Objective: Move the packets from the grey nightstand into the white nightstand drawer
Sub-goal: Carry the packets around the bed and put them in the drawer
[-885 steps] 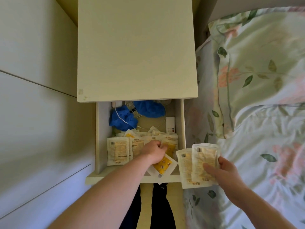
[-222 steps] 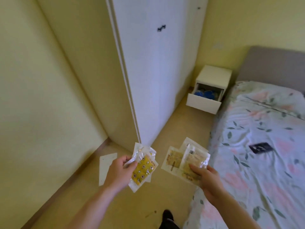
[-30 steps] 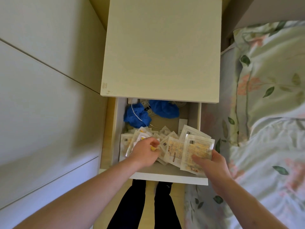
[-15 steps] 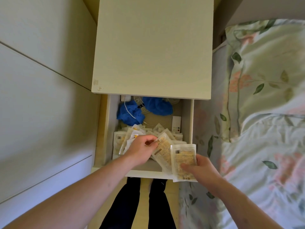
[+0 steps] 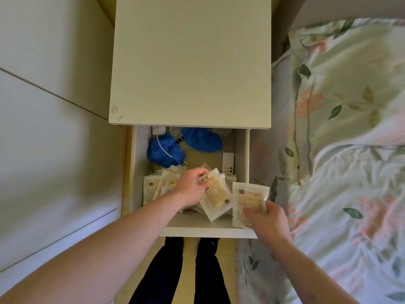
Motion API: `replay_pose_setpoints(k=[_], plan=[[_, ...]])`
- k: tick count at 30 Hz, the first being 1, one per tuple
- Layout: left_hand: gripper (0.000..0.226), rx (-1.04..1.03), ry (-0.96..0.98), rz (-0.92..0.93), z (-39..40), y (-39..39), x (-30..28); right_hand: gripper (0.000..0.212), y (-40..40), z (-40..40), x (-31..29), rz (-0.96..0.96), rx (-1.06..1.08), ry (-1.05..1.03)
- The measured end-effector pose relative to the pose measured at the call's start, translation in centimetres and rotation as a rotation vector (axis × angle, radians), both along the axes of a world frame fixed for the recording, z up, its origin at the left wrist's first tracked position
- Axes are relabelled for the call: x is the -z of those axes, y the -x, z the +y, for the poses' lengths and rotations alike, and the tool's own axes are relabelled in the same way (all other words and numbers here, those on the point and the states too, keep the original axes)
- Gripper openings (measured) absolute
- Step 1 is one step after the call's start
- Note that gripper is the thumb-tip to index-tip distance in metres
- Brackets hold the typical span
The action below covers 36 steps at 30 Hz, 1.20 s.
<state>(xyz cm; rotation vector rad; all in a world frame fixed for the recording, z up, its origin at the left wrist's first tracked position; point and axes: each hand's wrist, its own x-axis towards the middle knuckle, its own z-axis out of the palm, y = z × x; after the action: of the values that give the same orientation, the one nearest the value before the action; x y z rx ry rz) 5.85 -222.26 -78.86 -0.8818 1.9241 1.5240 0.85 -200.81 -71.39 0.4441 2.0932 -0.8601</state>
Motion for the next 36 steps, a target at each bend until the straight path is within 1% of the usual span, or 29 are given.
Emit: replay_pose_setpoints(k=[3, 6, 9, 11, 13, 15, 17, 19, 21, 24, 27, 31, 34, 36], plan=[[0.023, 0.059, 0.045, 0.010, 1.3, 1.0, 1.5, 0.023, 0.4, 0.2, 0.3, -0.013, -0.028, 0.014], [0.029, 0.171, 0.146, 0.026, 2.9, 1.6, 2.7, 0.023, 0.5, 0.2, 1.0, -0.016, -0.098, 0.018], [0.039, 0.252, 0.209, 0.041, 3.6, 1.6, 3.5, 0.035, 0.4, -0.5, 2.0, -0.023, -0.183, 0.001], [0.053, 0.322, 0.263, 0.083, 3.3, 1.1, 3.6, 0.045, 0.4, -1.3, 2.5, -0.006, -0.241, -0.008], [0.065, 0.352, 0.312, 0.128, 2.7, 0.4, 3.6, 0.056, 0.6, -2.2, 2.9, 0.048, -0.355, -0.017], [0.070, 0.313, 0.303, 0.116, 1.9, -0.3, 3.5, 0.072, 0.7, -3.2, 3.3, 0.117, -0.527, -0.040], [0.071, 0.271, 0.312, 0.087, 1.1, -1.2, 3.5, 0.079, 0.9, -4.3, 3.6, 0.156, -0.720, -0.098], [0.067, 0.271, 0.341, 0.099, 0.5, -2.2, 3.7, 0.076, 1.0, -5.3, 4.0, 0.179, -0.902, -0.198], [0.061, 0.309, 0.361, 0.149, 0.2, -3.0, 3.7, 0.067, 1.2, -6.0, 4.1, 0.208, -1.044, -0.284], [0.057, 0.364, 0.366, 0.177, 0.4, -3.6, 3.2, 0.058, 1.3, -6.2, 4.3, 0.265, -1.184, -0.396], [0.057, 0.399, 0.368, 0.173, 1.0, -4.1, 2.8, 0.056, 1.6, -5.7, 4.3, 0.273, -1.201, -0.441], [0.061, 0.444, 0.393, 0.169, 1.1, -4.3, 2.6, 0.059, 1.3, -4.5, 4.1, 0.282, -1.174, -0.404], [0.065, 0.455, 0.405, 0.153, 0.8, -4.3, 1.1, 0.063, 0.6, -3.8, 3.2, 0.283, -1.086, -0.335], [0.068, 0.464, 0.431, 0.127, 0.2, -4.4, -0.4, 0.065, 0.2, -3.5, 1.8, 0.285, -0.980, -0.270]])
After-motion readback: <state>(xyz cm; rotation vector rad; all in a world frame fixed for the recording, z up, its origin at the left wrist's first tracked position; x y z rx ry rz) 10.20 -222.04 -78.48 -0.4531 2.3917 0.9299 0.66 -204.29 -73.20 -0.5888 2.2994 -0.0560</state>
